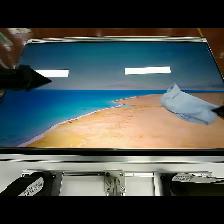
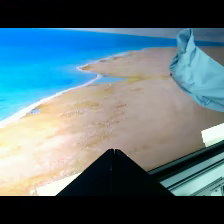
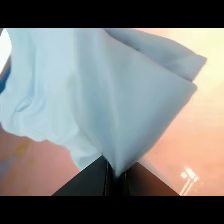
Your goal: Fold the shirts.
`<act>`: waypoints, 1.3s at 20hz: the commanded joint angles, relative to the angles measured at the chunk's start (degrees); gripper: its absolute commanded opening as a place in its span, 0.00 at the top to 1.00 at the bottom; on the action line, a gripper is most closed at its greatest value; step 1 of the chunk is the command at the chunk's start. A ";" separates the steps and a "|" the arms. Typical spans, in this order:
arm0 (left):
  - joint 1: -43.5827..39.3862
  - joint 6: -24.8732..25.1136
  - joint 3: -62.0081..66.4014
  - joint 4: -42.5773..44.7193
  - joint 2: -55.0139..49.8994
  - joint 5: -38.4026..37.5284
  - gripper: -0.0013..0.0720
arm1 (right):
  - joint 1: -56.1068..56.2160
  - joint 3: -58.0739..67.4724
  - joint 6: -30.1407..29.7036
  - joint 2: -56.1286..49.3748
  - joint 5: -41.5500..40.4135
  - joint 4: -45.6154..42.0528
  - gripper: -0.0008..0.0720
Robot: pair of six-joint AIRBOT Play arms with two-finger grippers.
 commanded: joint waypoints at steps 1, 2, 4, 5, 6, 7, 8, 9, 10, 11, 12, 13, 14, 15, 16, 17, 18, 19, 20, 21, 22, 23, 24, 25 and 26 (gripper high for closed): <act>-1.99 -2.95 -0.02 6.49 0.02 -4.72 0.94 | -10.88 -1.27 3.48 0.07 1.62 -8.13 0.91; -2.71 -3.17 -0.02 8.24 0.02 -4.76 0.94 | -13.94 -3.04 4.13 0.07 2.47 -7.56 0.91; -4.13 -3.23 -0.02 9.49 0.02 -4.72 0.94 | -18.49 -9.18 4.13 0.81 2.99 -6.99 0.92; -4.79 -4.11 -0.02 9.49 0.02 -4.68 0.94 | -20.31 -14.03 3.82 2.08 1.81 -5.86 0.92; -5.49 -4.79 -0.02 9.46 0.02 -4.66 0.94 | -21.68 -18.93 3.30 3.63 0.17 -4.37 0.92; -6.21 -5.07 -0.02 9.49 0.02 -4.68 0.94 | -22.73 -23.63 2.23 5.31 -1.42 -3.02 0.92; -6.93 -5.07 -0.02 9.51 0.02 -4.66 0.94 | -23.58 -28.04 1.64 7.02 -3.02 -2.60 0.92; -7.69 -5.07 -0.02 9.99 0.02 -4.42 0.94 | -24.17 -31.41 1.57 8.59 -4.42 -2.60 0.92; -8.37 -5.09 -0.02 10.58 0.02 -3.98 0.94 | -24.44 -34.29 1.18 10.23 -5.66 -3.04 0.91; -8.90 -5.09 -0.02 11.10 0.02 -3.30 0.94 | -24.48 -36.48 1.05 11.74 -6.73 -3.54 0.91; -9.22 -5.09 -0.02 11.19 0.00 -2.56 0.94 | -24.48 -37.75 1.03 13.00 -7.32 -4.61 0.91; -9.40 -5.11 -0.02 11.17 0.02 -2.05 0.94 | -24.48 -38.32 1.07 14.25 -7.48 -6.97 0.91; -9.46 -5.11 -0.02 11.19 0.02 -1.81 0.94 | -24.48 -38.34 1.31 15.28 -7.56 -9.60 0.91; -9.46 -5.09 -0.02 11.21 0.00 -1.73 0.94 | -24.48 -38.34 2.16 16.41 -8.35 -11.23 0.91; -9.46 -5.09 -0.02 11.45 0.00 -1.49 0.94 | -24.48 -38.34 2.40 17.40 -9.42 -11.15 0.88; -9.46 -5.07 -0.02 11.58 0.00 -1.09 0.94 | -24.46 -38.34 2.27 18.29 -10.12 -10.14 0.59; -9.46 -5.07 -0.02 11.63 0.00 -0.17 0.94 | -24.48 -38.34 0.81 19.12 -10.16 -8.28 0.13; -9.46 -5.07 -0.02 11.61 0.00 1.05 0.94 | -24.48 -38.32 -2.01 20.17 -10.14 -6.10 0.04; -9.46 -5.07 -0.02 11.61 -0.07 2.49 0.94 | -24.46 -38.10 -3.10 21.84 -10.51 -4.63 0.04; -9.46 -5.05 -0.02 11.61 -0.26 3.56 0.94 | -24.46 -37.40 -2.71 24.06 -11.37 -3.89 0.04; -9.46 -5.01 -0.02 11.63 -0.61 4.33 0.94 | -24.46 -36.30 -0.81 26.64 -12.55 -3.61 0.04; -9.46 -4.46 -0.02 11.63 -1.09 4.63 0.94 | -24.37 -34.64 1.68 29.77 -14.53 -3.74 0.07; -9.46 -2.84 -0.02 11.63 -1.79 4.66 0.94 | -23.93 -32.79 2.82 32.61 -17.11 -4.72 0.24; -9.46 -1.77 -0.02 11.63 -2.64 4.72 0.94 | -22.77 -30.03 2.78 35.39 -20.33 -6.43 0.25; -9.46 -0.66 -0.02 11.63 -3.80 5.27 0.94 | -20.85 -26.93 1.70 37.29 -22.71 -7.72 0.25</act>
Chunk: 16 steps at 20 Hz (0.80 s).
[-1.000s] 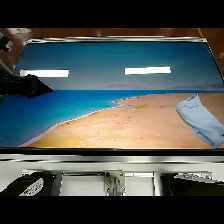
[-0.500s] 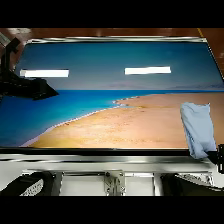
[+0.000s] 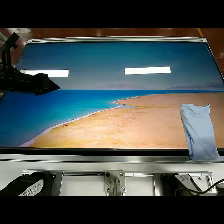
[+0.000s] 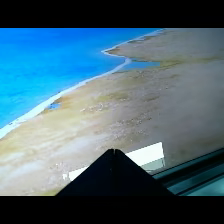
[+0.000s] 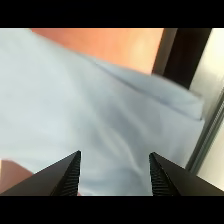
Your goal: Fold the shirts.
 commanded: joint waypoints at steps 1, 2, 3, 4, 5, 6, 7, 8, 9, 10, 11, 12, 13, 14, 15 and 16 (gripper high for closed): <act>-0.20 3.67 -0.02 0.04 -3.13 2.99 0.94 | 5.22 8.94 -2.01 7.58 -8.70 -3.39 0.25; -0.57 3.72 -0.02 0.26 -4.46 4.79 0.94 | 9.20 12.61 -4.37 8.00 -8.72 -5.05 0.25; -1.66 5.70 0.00 0.28 -5.84 6.95 0.94 | 13.60 15.47 -5.51 7.98 -7.48 -6.69 0.25; -3.80 9.86 0.00 1.09 -6.91 8.50 0.94 | 18.62 17.14 -5.66 7.98 -5.79 -8.61 0.25; -6.91 10.93 0.00 4.94 -7.85 9.75 0.94 | 24.59 17.57 -5.01 7.98 -3.50 -11.28 0.25; -10.88 8.24 0.00 12.37 -8.90 10.34 0.94 | 30.88 17.40 -2.67 7.45 0.00 -15.39 0.25; -14.38 2.75 0.00 21.64 -10.08 9.62 0.94 | 36.48 17.40 1.42 6.34 4.79 -20.48 0.25; -17.49 -3.80 -0.02 30.80 -11.54 7.28 0.93 | 41.79 17.40 5.38 4.81 9.51 -25.07 0.25; -19.34 -6.62 0.00 35.17 -12.94 4.15 0.82 | 45.44 17.40 6.91 3.48 13.00 -27.12 0.25; -20.04 -6.58 -0.02 34.77 -13.94 1.27 0.53 | 48.15 17.40 7.06 2.45 15.69 -27.19 0.25; -20.39 -6.54 -0.02 32.81 -14.75 -1.18 0.33 | 50.53 17.40 7.04 1.70 16.81 -26.86 0.25; -20.59 -6.54 -0.02 31.06 -15.13 -2.45 0.33 | 52.70 17.40 7.06 1.49 16.94 -26.69 0.25; -20.74 -6.56 -0.07 30.10 -15.17 -2.47 0.33 | 54.34 17.40 7.06 1.51 16.90 -26.64 0.25; -20.94 -6.56 -0.07 29.75 -15.13 -2.38 0.33 | 55.93 17.40 7.06 1.49 16.90 -26.67 0.25; -21.00 -6.58 -0.07 29.75 -15.17 -2.36 0.33 | 57.11 17.40 7.06 1.49 16.81 -26.67 0.25; -21.00 -6.58 -0.07 29.75 -15.21 -2.32 0.33 | 58.12 17.42 7.06 1.49 16.72 -26.67 0.25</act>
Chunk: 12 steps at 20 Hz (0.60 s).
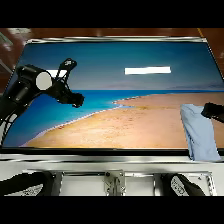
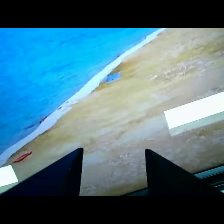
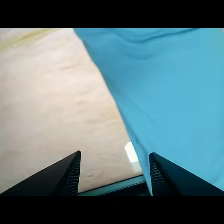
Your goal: Fold the shirts.
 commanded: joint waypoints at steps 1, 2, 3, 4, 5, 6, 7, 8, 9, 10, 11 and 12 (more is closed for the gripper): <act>-0.98 -1.27 -0.02 1.40 -0.79 -1.68 0.33 | 5.57 0.17 0.90 -0.48 2.05 -1.55 0.25; -0.98 -1.27 -0.02 1.40 -0.92 -1.68 0.33 | 5.73 0.15 0.90 -0.48 2.05 -1.42 0.25; -0.98 -1.27 -0.02 1.40 -1.09 -1.66 0.33 | 5.73 0.15 0.90 -0.48 2.03 -1.27 0.25; -0.98 -1.27 -0.02 1.40 -1.18 -1.68 0.33 | 5.73 0.17 0.90 -0.48 2.05 -1.49 0.25; -0.98 -1.27 -0.02 1.40 -1.18 -1.73 0.33 | 5.73 0.15 0.90 -0.48 2.03 -1.60 0.25; -0.98 -1.25 -0.02 1.40 -1.18 -1.73 0.33 | 5.73 0.17 0.90 -0.48 2.03 -1.57 0.25; -0.98 -1.27 -0.02 1.40 -1.18 -1.73 0.33 | 5.73 0.15 0.90 -0.48 2.03 -1.57 0.25; -0.98 -1.25 -0.02 1.40 -1.20 -1.73 0.33 | 5.73 0.17 0.90 -0.48 2.03 -1.57 0.25; -0.98 -1.27 -0.02 1.40 -1.20 -1.73 0.33 | 5.73 0.15 0.90 -0.48 2.03 -1.60 0.25; -0.98 -1.27 -0.02 1.40 -1.20 -1.73 0.33 | 5.73 0.15 0.90 -0.48 2.03 -1.57 0.25; -0.98 -1.27 -0.02 1.40 -1.20 -1.73 0.33 | 5.73 0.15 0.90 -0.48 2.03 -1.57 0.25; -0.98 -1.27 -0.02 1.40 -1.20 -1.73 0.33 | 5.73 0.17 0.90 -0.48 2.05 -1.60 0.25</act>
